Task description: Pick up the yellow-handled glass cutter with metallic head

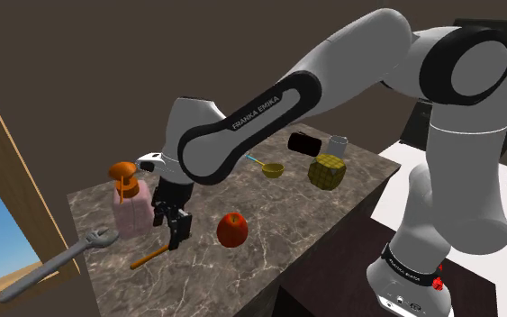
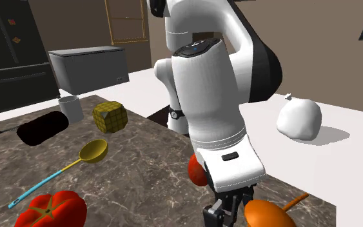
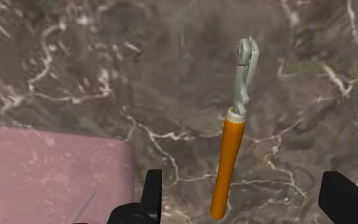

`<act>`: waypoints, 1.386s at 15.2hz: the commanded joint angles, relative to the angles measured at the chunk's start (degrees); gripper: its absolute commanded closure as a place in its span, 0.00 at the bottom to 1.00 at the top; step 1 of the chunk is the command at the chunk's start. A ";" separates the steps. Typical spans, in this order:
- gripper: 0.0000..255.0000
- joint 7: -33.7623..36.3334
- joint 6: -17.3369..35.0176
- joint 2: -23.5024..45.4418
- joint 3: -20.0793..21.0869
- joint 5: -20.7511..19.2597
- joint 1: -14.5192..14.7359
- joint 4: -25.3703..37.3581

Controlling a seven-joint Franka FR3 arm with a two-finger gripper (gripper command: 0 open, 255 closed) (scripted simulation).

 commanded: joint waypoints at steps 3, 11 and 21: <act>0.00 -0.87 2.50 2.27 0.31 0.33 0.27 -0.49; 1.00 -1.39 3.91 3.50 0.39 0.55 0.27 -0.72; 1.00 -0.58 1.63 1.57 0.24 0.20 0.28 -0.30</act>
